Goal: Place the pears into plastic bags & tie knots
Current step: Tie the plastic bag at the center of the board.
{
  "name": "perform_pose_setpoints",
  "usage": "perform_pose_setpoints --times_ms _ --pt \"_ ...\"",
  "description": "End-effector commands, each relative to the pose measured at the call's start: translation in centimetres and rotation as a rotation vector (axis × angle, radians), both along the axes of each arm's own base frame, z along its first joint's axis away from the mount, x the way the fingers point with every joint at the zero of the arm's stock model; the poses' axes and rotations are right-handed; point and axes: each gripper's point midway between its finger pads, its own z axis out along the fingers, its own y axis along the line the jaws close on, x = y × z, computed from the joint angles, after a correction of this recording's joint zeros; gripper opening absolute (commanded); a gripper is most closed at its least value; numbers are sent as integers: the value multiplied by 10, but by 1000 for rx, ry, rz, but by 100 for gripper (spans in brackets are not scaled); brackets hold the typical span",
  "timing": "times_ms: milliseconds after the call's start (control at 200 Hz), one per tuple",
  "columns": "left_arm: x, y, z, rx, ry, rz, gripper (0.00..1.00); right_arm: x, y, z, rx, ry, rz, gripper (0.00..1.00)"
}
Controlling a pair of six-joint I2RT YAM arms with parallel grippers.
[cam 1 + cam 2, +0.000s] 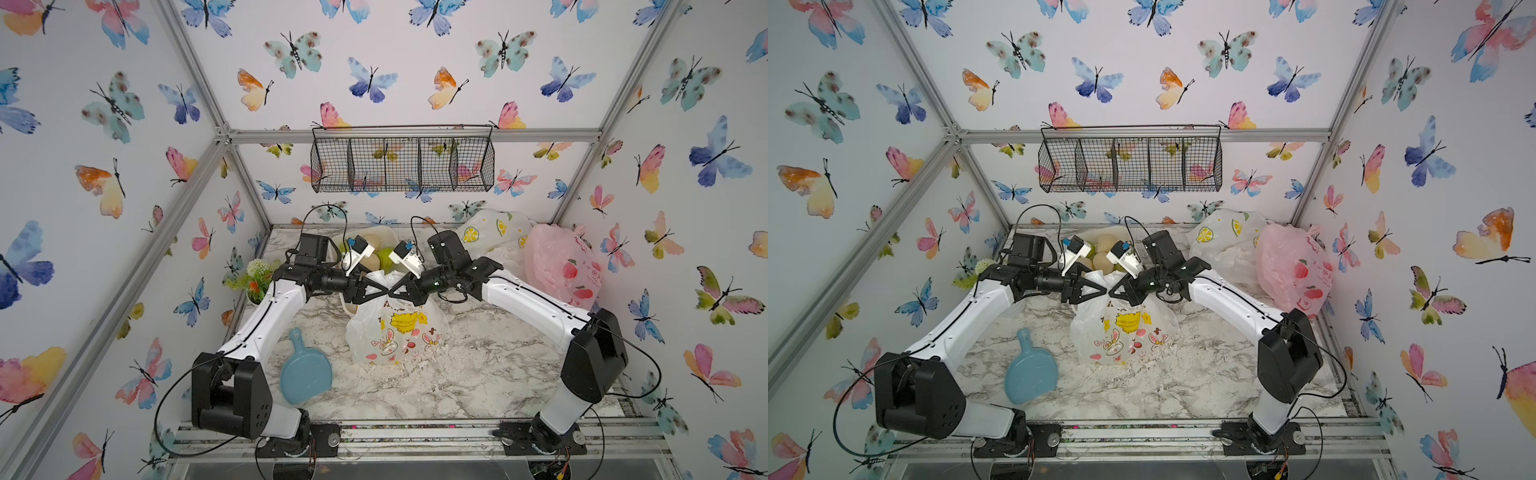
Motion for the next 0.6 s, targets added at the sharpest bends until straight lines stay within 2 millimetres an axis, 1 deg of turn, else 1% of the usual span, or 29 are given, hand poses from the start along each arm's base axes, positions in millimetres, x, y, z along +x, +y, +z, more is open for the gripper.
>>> perform_pose_setpoints --times_ms 0,55,105,245,300,335,385,420,490,551,591 --pt "11 -4 -4 5 24 13 55 -1 -3 -8 -22 9 7 3" --pt "12 -5 -6 15 15 17 52 -2 -3 -7 -19 7 11 3" --pt "16 -5 -7 18 14 37 44 -3 -3 -7 -14 13 19 3" --pt "22 -6 -1 5 9 55 31 -4 -4 -12 -25 21 18 3" --pt "23 -6 1 -1 1 65 28 -4 -4 -12 -27 20 17 3" --pt "23 -6 2 -8 1 69 30 -5 -5 -12 -26 21 19 3" --pt "19 -6 5 -17 -2 58 48 -5 -5 -12 -31 19 17 3" --pt "17 -6 7 -19 -12 57 53 -5 -6 -11 -32 14 15 3" --pt "15 -7 14 -41 -26 49 56 -6 -7 -11 -32 10 17 3" --pt "18 -9 17 -59 -22 50 55 -6 -7 -12 -34 13 17 3" --pt "20 -11 16 -61 -9 51 53 -7 -7 -14 -35 15 19 3"
